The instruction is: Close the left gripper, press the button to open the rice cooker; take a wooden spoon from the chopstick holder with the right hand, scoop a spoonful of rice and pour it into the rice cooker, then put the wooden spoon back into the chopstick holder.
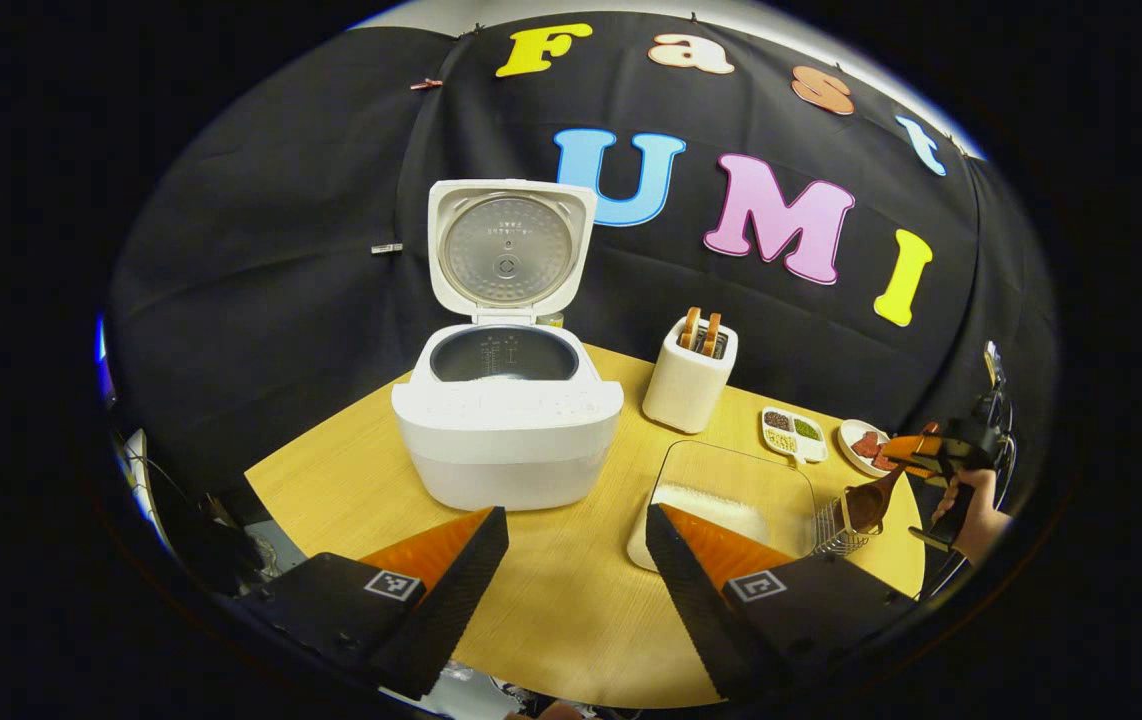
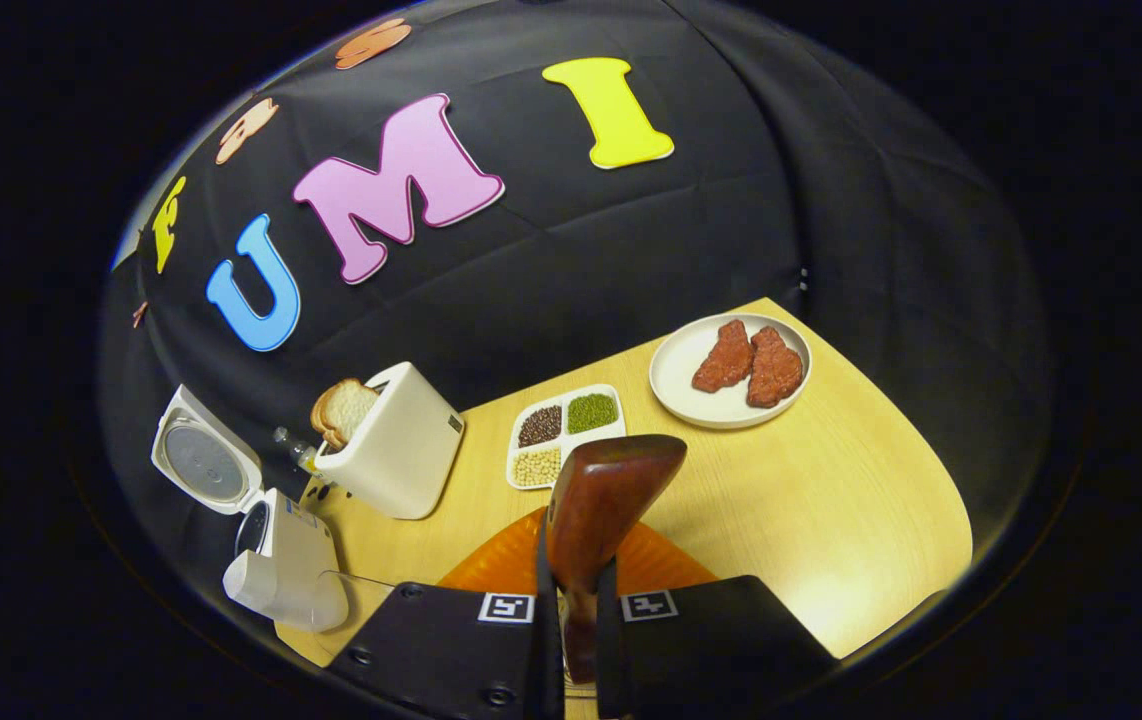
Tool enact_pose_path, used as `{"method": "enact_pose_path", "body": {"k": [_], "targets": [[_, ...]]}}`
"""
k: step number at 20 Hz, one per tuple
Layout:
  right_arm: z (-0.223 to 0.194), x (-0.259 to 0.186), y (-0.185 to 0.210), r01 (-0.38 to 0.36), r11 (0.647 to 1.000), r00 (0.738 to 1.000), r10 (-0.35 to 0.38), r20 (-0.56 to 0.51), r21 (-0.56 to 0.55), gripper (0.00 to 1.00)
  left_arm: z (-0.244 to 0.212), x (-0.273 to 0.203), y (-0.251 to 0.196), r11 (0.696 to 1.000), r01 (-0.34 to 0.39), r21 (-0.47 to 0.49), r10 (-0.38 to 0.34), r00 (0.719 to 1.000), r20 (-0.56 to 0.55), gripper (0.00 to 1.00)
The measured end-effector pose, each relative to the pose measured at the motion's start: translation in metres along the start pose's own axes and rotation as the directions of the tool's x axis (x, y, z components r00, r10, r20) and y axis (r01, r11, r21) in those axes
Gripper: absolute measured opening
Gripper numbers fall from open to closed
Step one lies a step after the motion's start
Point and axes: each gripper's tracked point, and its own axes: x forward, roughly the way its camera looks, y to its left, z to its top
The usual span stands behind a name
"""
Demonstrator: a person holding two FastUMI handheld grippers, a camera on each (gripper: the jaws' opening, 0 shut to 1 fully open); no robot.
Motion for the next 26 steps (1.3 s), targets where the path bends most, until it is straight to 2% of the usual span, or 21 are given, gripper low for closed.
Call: {"method": "enact_pose_path", "body": {"k": [3,6,10,13,16,20,22,26], "targets": [[0.022,-0.024,0.025,-0.027,0.998,0.998,0.03,0.051,-0.062,0.17,0.003,-0.002,0.007,0.999,0.024,-0.021,-0.024,1.0,0.019,0.96],[0.038,-0.051,0.067,-0.082,0.991,0.99,0.093,0.102,-0.106,0.17,0.0,-0.004,0.019,0.998,0.05,-0.034,-0.049,0.999,0.021,0.96],[0.033,-0.073,0.128,-0.176,0.976,0.975,0.191,0.118,-0.128,0.17,0.003,-0.012,0.053,0.999,0.035,-0.02,-0.034,0.999,0.042,0.95],[0.018,-0.073,0.165,-0.214,0.956,0.962,0.242,0.129,-0.199,0.17,-0.003,-0.02,0.069,0.997,0.044,-0.06,-0.042,0.998,0.04,0.96],[-0.018,-0.059,0.174,-0.154,0.936,0.974,0.197,0.111,-0.315,0.16,-0.013,-0.018,0.073,0.993,0.092,-0.077,-0.091,0.996,0.015,0.96],[-0.073,-0.043,0.184,-0.12,0.906,0.983,0.166,0.08,-0.405,0.17,-0.018,-0.009,0.081,0.989,0.146,-0.023,-0.145,0.989,0.015,0.96],[-0.087,-0.034,0.18,-0.076,0.894,0.987,0.131,0.095,-0.442,0.17,-0.02,-0.002,0.085,0.985,0.172,-0.009,-0.172,0.985,0.013,0.96],[-0.099,-0.015,0.183,-0.011,0.829,0.98,0.12,0.159,-0.558,0.17,-0.034,0.013,0.096,0.977,0.212,-0.027,-0.212,0.977,-0.014,0.96]]}}
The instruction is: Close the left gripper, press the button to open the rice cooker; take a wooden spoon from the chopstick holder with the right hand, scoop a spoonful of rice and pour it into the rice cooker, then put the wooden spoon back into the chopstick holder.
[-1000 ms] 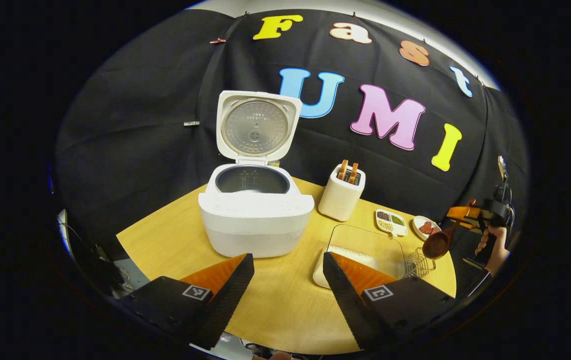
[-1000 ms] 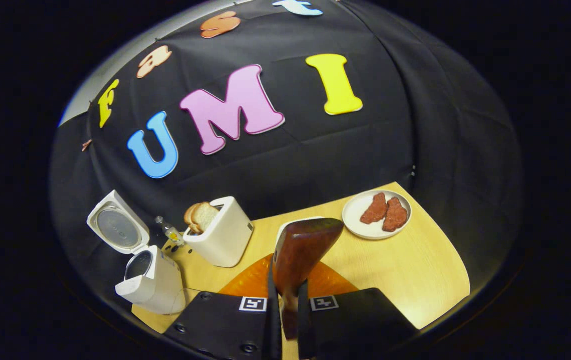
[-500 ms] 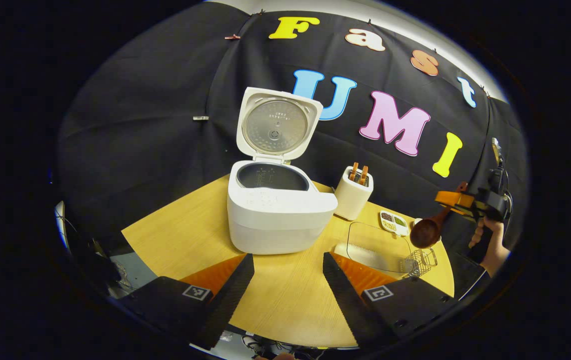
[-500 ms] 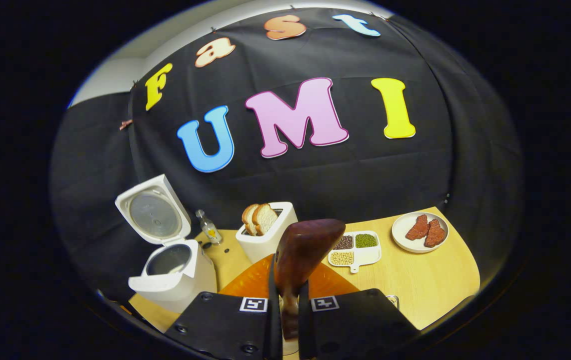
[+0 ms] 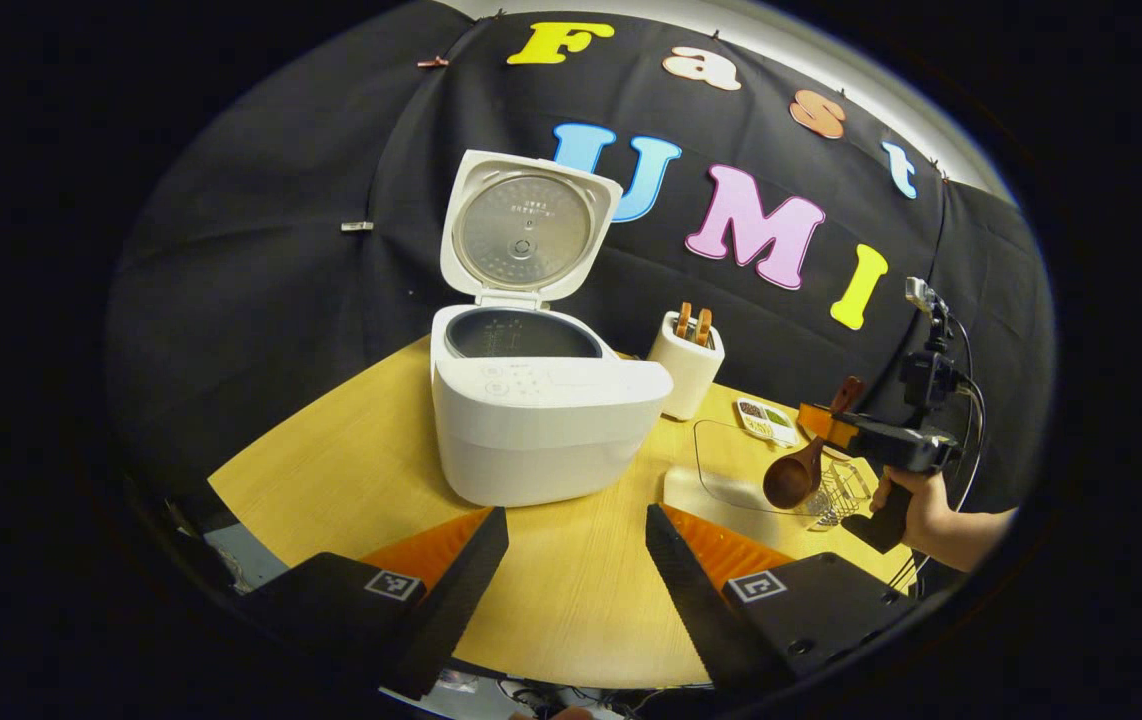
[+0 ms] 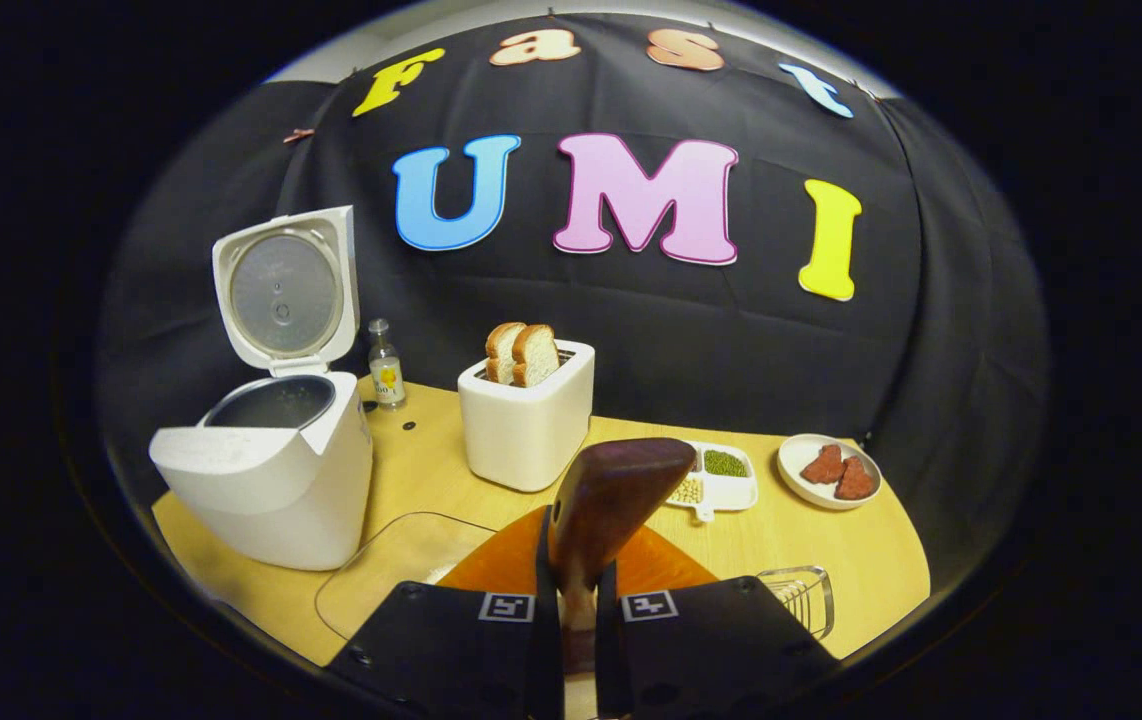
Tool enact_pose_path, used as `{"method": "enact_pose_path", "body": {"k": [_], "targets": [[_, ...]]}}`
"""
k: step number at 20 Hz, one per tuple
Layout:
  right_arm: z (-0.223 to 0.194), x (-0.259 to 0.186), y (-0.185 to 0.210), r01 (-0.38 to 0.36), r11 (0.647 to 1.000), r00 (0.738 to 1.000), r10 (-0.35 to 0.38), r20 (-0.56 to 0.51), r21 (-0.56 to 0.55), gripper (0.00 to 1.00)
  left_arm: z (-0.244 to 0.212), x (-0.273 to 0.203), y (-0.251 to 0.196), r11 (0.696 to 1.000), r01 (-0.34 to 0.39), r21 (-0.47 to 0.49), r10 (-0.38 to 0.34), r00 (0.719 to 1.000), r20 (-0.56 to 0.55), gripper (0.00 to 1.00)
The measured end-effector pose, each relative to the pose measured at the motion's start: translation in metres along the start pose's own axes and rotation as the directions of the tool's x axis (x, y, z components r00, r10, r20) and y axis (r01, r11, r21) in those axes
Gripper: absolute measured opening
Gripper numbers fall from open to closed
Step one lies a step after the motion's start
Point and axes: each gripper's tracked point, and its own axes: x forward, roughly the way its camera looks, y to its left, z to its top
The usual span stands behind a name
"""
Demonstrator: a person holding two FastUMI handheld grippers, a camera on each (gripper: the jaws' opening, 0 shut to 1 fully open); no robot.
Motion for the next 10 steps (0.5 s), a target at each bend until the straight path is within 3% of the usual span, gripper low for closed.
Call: {"method": "enact_pose_path", "body": {"k": [4,6,10], "targets": [[-0.027,0.007,0.01,0.037,0.997,0.999,-0.038,-0.011,-0.063,0.17,-0.012,0.008,0.015,0.999,0.006,-0.031,-0.006,1.0,-0.024,0.96],[-0.044,0.006,0.019,0.042,0.999,0.998,-0.043,-0.036,-0.036,0.21,-0.017,0.01,0.021,0.999,0.003,-0.049,-0.005,0.999,-0.034,0.96],[-0.043,0.0,0.037,0.044,0.996,0.998,-0.04,-0.049,0.079,0.17,-0.021,0.014,0.03,0.996,-0.002,-0.085,-0.002,0.999,-0.049,0.96]]}}
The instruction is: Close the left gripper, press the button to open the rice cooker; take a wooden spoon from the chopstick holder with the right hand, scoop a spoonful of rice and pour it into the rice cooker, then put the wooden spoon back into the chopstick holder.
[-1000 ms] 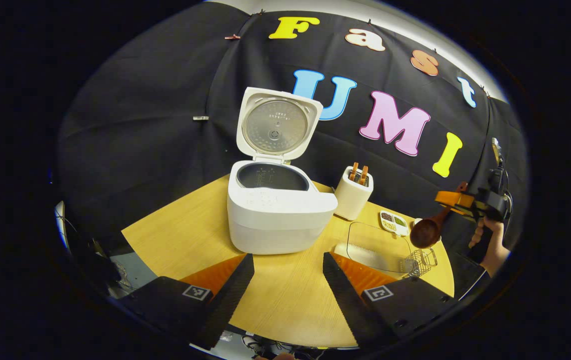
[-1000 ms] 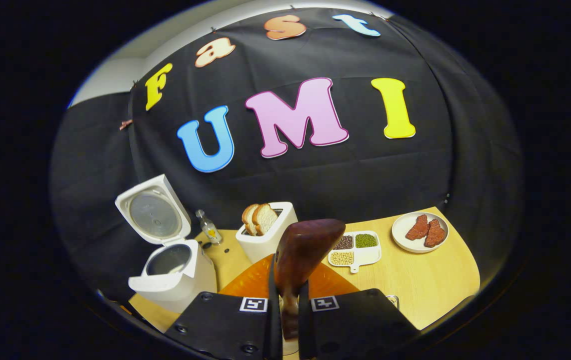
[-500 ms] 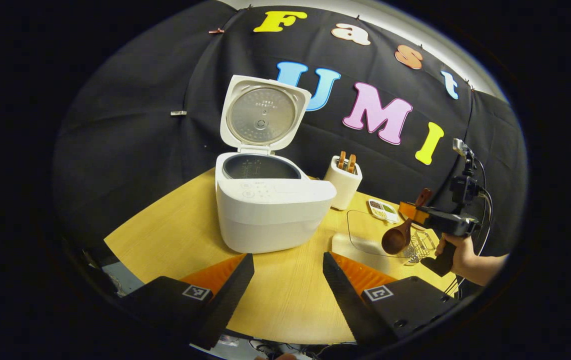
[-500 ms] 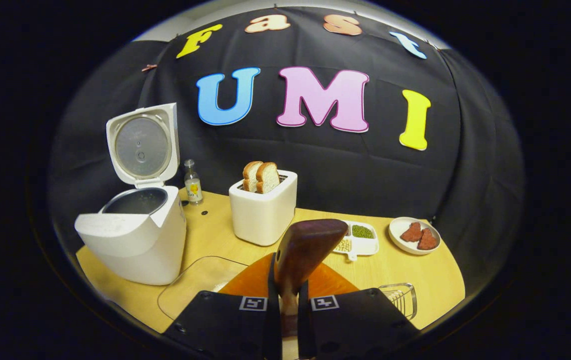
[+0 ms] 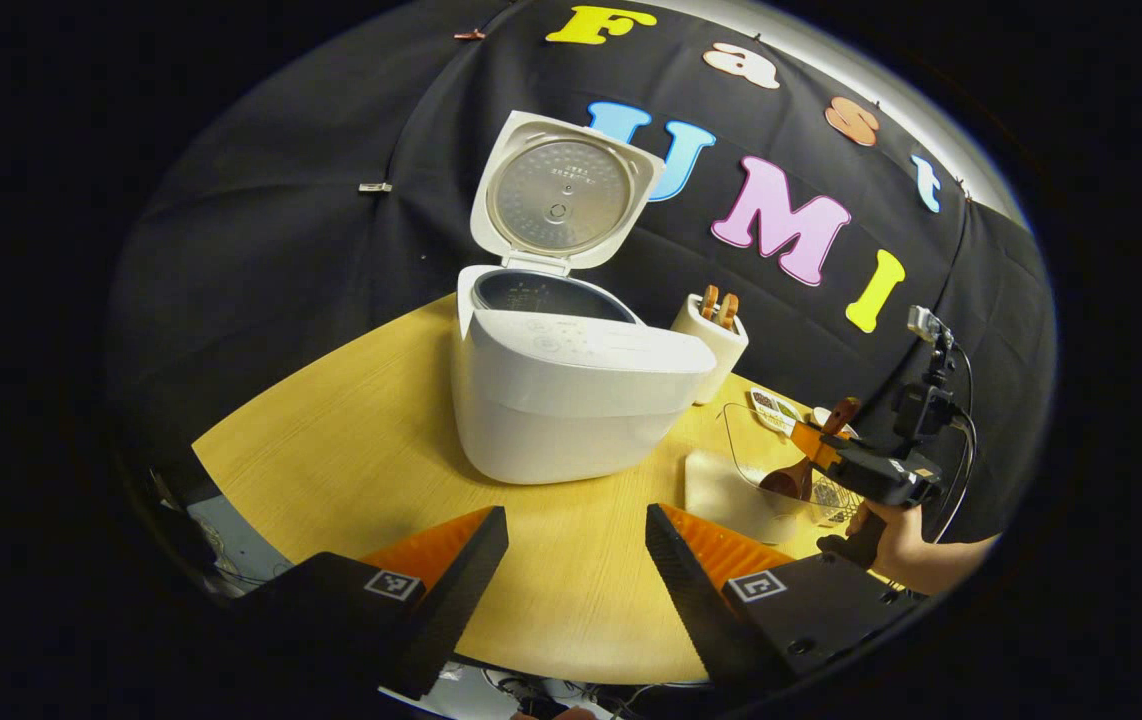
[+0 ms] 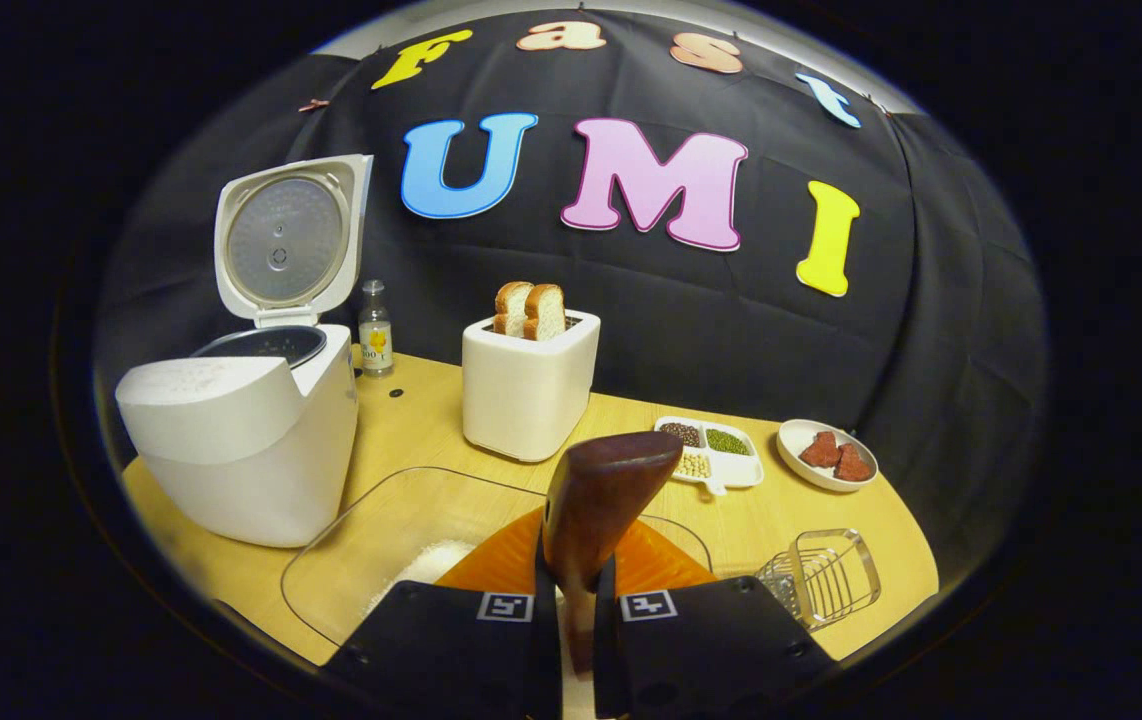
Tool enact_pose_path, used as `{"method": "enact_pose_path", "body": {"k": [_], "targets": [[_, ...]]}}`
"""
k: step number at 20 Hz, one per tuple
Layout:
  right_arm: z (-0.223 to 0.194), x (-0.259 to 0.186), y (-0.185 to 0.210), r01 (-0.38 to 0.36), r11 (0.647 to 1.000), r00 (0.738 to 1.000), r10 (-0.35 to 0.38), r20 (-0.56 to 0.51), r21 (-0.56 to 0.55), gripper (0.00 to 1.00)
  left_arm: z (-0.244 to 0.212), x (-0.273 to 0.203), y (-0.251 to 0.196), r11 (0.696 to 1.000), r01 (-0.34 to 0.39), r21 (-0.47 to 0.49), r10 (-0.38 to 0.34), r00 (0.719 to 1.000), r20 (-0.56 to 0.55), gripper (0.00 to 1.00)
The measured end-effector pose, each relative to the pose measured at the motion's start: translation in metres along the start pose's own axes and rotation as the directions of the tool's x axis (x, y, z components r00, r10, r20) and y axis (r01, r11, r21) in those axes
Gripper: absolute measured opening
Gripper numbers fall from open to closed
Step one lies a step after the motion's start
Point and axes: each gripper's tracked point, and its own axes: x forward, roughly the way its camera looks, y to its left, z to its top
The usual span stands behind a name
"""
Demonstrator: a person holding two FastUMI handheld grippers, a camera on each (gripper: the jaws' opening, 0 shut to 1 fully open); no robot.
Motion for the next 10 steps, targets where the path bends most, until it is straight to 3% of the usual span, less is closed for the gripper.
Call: {"method": "enact_pose_path", "body": {"k": [5,10], "targets": [[-0.001,0.005,0.023,-0.002,0.985,0.997,0.014,-0.07,0.173,0.17,-0.004,0.005,0.003,1.0,0.016,-0.024,-0.016,0.999,-0.031,0.98],[-0.005,0.011,0.041,0.009,0.94,0.989,0.041,-0.14,0.34,0.17,-0.003,0.005,0.004,1.0,0.022,-0.016,-0.023,0.999,-0.033,0.96]]}}
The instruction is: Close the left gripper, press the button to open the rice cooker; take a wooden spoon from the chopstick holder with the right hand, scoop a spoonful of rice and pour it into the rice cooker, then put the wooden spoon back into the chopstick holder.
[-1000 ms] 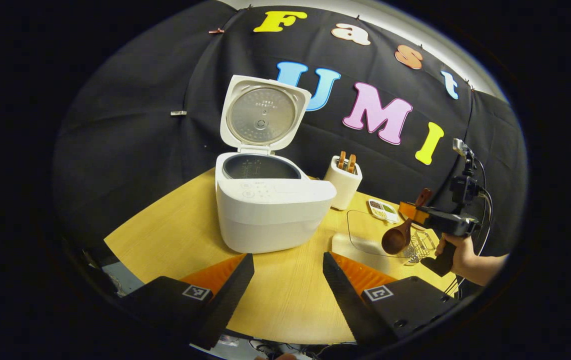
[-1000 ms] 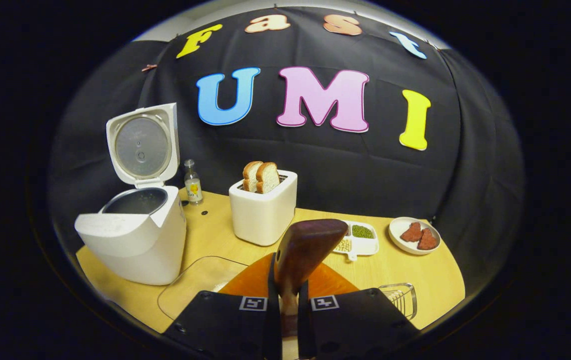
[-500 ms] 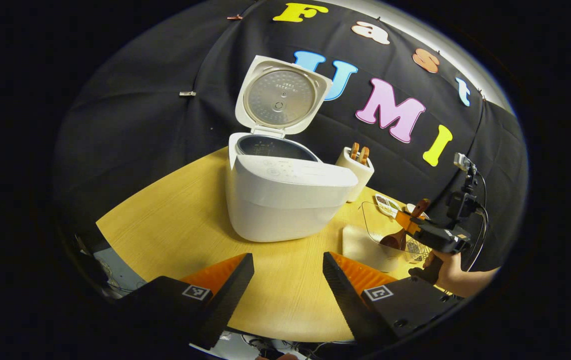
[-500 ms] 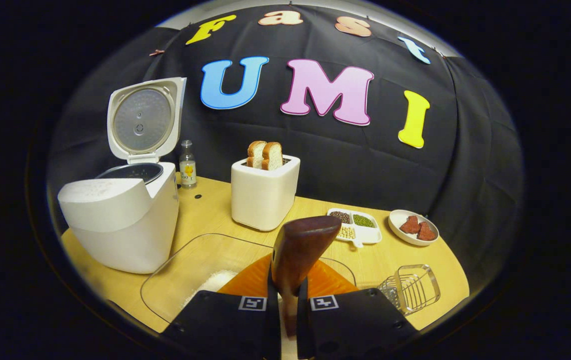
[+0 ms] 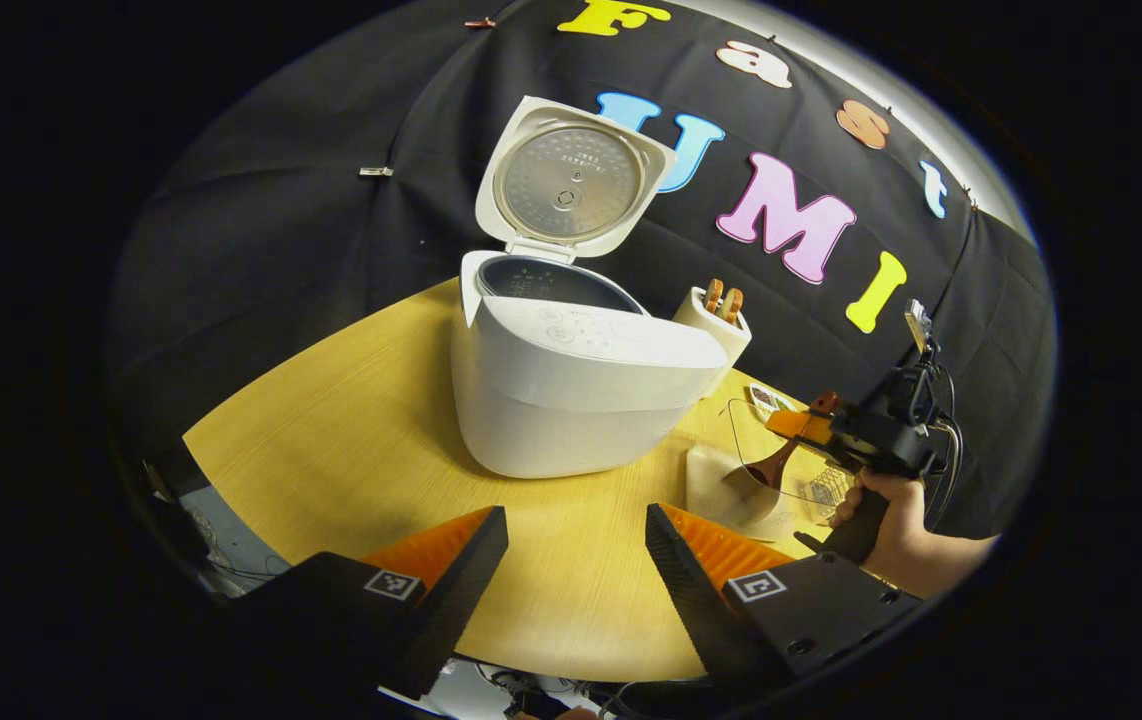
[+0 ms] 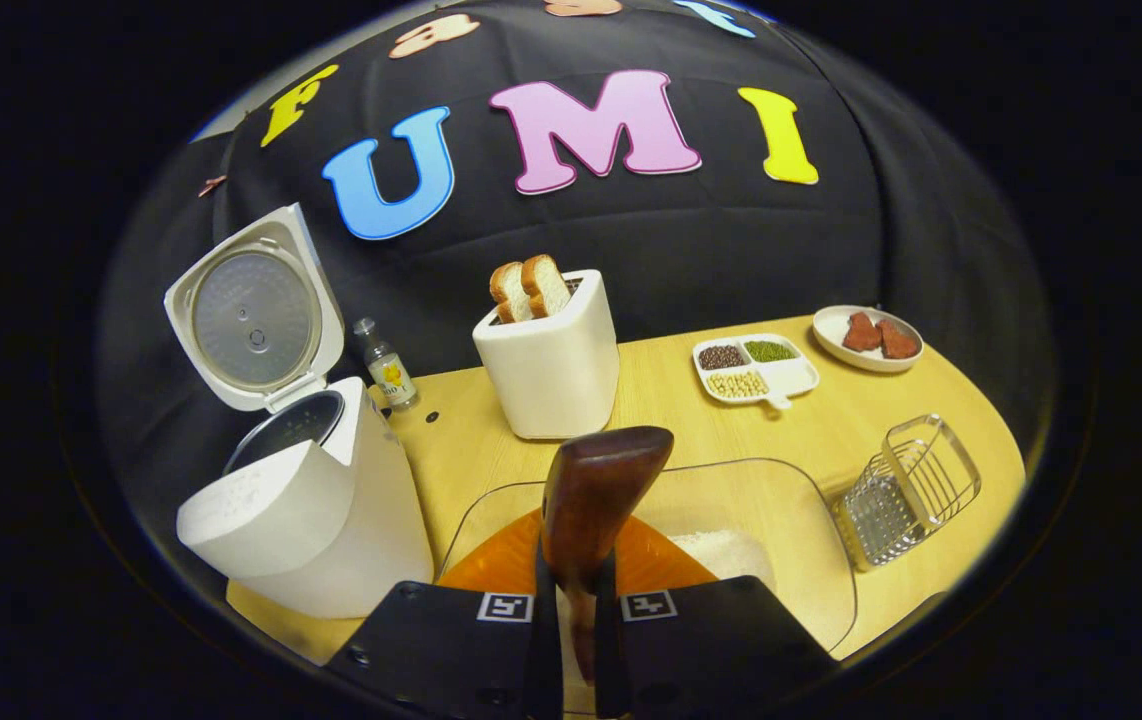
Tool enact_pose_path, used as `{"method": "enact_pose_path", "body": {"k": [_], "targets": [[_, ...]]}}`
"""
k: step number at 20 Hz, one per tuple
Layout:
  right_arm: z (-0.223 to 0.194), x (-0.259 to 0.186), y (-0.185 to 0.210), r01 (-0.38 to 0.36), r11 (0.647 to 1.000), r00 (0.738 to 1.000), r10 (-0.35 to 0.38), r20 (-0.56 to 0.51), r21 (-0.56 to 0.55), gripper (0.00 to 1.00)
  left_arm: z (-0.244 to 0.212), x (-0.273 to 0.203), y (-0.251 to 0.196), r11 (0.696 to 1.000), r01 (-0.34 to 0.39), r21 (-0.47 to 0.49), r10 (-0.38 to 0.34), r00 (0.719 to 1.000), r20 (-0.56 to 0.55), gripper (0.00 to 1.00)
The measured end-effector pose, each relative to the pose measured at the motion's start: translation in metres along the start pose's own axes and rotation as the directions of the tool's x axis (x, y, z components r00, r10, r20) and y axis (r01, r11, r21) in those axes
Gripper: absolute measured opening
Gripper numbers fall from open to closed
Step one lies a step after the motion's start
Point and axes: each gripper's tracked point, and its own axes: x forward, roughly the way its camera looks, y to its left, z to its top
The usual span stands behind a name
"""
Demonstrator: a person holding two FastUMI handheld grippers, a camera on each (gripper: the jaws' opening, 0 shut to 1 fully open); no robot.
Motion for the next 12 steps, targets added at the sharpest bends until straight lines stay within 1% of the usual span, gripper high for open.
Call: {"method": "enact_pose_path", "body": {"k": [3,4,5,6,8,9,11,12], "targets": [[-0.002,0.004,0.005,-0.008,0.996,0.999,0.011,-0.038,0.093,0.17,0.001,0.0,0.001,1.0,-0.004,-0.007,0.004,1.0,-0.002,0.95],[-0.003,0.005,0.006,-0.011,0.991,0.998,0.018,-0.052,0.131,0.17,0.002,0.0,0.003,1.0,-0.005,-0.009,0.005,1.0,-0.001,0.97],[-0.003,0.005,0.005,-0.008,0.986,0.998,0.02,-0.066,0.169,0.17,0.003,0.0,0.004,1.0,-0.007,-0.01,0.007,1.0,0.0,0.95],[-0.003,0.006,0.003,-0.004,0.977,0.997,0.021,-0.08,0.211,0.17,0.005,-0.001,0.005,1.0,-0.008,-0.012,0.008,1.0,0.002,0.96],[-0.005,0.007,0.0,0.001,0.955,0.994,0.032,-0.107,0.297,0.17,0.008,-0.001,0.006,1.0,-0.008,-0.015,0.008,1.0,0.004,0.96],[-0.006,0.006,-0.005,0.01,0.942,0.992,0.031,-0.119,0.336,0.17,0.009,-0.001,0.006,1.0,-0.008,-0.014,0.008,1.0,0.005,0.98],[-0.004,0.003,-0.015,0.021,0.915,0.992,0.032,-0.125,0.404,0.17,0.011,-0.002,0.004,1.0,-0.006,-0.009,0.006,1.0,0.012,0.98],[-0.001,0.0,-0.02,0.023,0.9,0.992,0.033,-0.122,0.436,0.17,0.013,-0.004,0.003,1.0,-0.005,-0.006,0.005,1.0,0.013,0.96]]}}
